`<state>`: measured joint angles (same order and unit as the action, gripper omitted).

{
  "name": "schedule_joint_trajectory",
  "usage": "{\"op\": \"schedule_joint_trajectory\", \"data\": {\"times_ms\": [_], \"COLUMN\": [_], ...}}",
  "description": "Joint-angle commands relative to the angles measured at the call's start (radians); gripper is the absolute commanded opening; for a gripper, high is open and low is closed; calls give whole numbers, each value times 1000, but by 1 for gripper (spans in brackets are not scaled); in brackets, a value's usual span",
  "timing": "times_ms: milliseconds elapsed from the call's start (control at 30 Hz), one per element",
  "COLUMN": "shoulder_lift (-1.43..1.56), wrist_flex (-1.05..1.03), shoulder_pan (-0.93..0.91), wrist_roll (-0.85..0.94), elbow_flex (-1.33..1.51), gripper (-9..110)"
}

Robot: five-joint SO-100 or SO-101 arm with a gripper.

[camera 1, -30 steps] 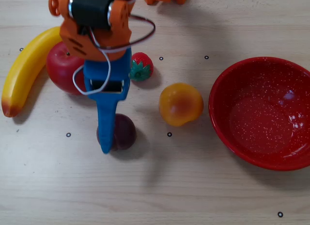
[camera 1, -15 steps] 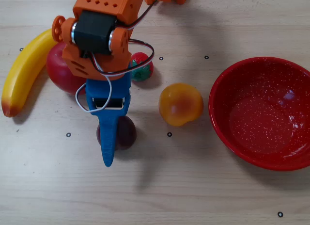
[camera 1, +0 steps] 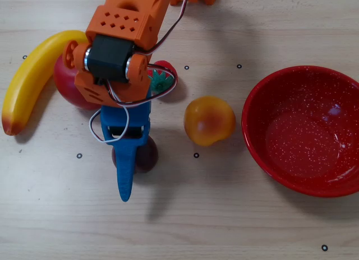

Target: Put plum in the red bowl.

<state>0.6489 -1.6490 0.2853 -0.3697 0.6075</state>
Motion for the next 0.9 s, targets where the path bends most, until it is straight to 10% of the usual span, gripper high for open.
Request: {"op": "schedule_joint_trajectory", "data": {"times_ms": [0,867], "shoulder_lift": [41,-37], "wrist_flex": [23,86], "shoulder_pan": [-3,-34], "wrist_roll": [-26,-43], "elbow_flex": [-107,-137], "gripper": [65,64]}}
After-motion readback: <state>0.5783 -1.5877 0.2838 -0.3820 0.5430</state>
